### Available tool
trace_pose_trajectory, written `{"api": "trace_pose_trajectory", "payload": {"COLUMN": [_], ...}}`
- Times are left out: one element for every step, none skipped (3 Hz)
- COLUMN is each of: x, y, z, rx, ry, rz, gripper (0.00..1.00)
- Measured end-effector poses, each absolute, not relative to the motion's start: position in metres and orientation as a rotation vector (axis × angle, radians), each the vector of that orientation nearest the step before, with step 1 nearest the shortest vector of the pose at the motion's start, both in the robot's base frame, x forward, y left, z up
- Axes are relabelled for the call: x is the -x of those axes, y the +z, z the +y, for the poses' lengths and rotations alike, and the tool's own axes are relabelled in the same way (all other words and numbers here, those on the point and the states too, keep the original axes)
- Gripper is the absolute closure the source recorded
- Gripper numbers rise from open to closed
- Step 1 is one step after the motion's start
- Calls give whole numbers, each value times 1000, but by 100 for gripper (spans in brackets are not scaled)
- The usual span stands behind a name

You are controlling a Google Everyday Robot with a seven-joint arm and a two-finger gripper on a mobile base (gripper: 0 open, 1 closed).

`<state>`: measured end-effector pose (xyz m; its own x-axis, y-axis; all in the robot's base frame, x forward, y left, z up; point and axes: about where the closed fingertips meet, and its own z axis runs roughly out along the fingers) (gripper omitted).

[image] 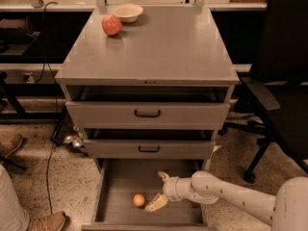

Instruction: Pick orange from bottom drawer and place on counter

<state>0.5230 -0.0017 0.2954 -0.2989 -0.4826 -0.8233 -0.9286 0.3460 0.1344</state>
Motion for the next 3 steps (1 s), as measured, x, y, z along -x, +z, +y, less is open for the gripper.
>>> {"api": "trace_pose_trajectory", "payload": {"x": [-536, -547, -552], "y": [261, 224, 190], "z": [1, 5, 11], "rx": [1252, 1267, 1288], "ry": [751, 714, 699], "rz": [1928, 1950, 1982], "gripper": [0, 0, 0]}}
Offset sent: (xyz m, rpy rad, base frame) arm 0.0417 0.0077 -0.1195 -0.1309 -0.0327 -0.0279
